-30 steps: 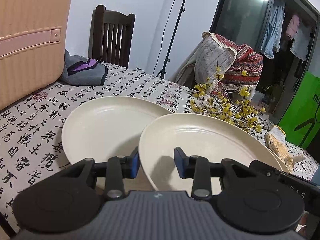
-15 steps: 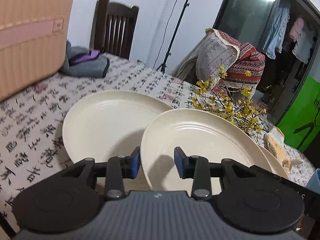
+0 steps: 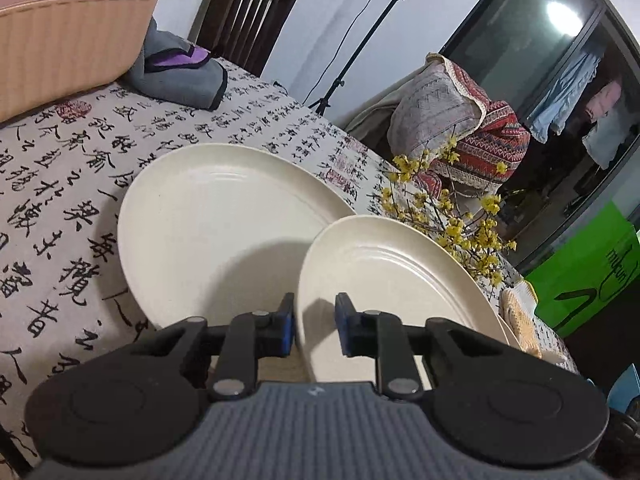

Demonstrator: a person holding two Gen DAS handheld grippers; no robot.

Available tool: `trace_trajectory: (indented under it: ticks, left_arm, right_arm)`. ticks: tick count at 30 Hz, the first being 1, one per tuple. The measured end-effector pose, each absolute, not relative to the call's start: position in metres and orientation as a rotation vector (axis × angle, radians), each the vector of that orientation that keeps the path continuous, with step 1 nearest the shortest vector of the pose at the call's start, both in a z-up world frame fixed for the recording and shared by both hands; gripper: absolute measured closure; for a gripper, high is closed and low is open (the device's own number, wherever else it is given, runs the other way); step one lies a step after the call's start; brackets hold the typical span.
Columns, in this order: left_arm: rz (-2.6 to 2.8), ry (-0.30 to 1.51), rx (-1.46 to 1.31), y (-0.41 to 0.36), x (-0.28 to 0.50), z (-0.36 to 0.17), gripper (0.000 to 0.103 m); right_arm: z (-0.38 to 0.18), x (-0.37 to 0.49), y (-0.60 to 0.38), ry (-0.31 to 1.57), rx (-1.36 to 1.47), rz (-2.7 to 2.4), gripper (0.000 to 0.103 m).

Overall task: Organize plates and bowls
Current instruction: 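Lift the cream plate with both grippers and tilt it up on edge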

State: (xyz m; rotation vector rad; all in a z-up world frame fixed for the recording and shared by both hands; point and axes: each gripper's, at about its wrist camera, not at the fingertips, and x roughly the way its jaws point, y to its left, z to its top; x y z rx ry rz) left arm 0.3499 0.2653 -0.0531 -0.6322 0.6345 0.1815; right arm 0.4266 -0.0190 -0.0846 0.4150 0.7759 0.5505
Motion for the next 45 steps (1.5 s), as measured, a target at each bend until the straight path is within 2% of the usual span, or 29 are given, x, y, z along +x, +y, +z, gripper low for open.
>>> trace_trajectory:
  ticks: [32, 45]
  left_arm:
    - [0.185, 0.585, -0.563, 0.250, 0.334, -0.035, 0.085]
    - [0.196, 0.575, -0.548, 0.238, 0.304, -0.017, 0.084]
  right_arm:
    - [-0.068, 0.409, -0.019, 0.711, 0.353, 0.542, 0.090]
    - [-0.049, 0.379, -0.026, 0.693, 0.326, 0.557, 0.090]
